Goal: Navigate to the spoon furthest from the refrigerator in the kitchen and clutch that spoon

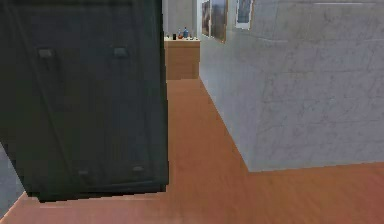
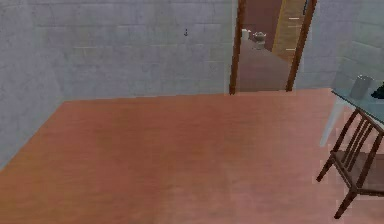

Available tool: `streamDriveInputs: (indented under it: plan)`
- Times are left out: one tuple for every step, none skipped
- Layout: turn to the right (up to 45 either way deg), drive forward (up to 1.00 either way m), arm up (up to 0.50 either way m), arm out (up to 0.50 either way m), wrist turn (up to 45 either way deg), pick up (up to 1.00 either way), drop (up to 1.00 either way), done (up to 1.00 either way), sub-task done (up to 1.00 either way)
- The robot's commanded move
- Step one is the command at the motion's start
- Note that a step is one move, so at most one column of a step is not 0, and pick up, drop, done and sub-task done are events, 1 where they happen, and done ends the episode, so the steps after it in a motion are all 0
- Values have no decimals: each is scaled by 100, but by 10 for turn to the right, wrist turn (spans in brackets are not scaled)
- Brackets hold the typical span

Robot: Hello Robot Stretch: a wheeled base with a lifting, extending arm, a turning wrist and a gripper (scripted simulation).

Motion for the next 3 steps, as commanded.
streamDriveInputs:
  plan:
    - [30, 0, 0, 0, 0, 0, 0, 0, 0]
    - [0, 100, 0, 0, 0, 0, 0, 0, 0]
    - [30, 0, 0, 0, 0, 0, 0, 0, 0]
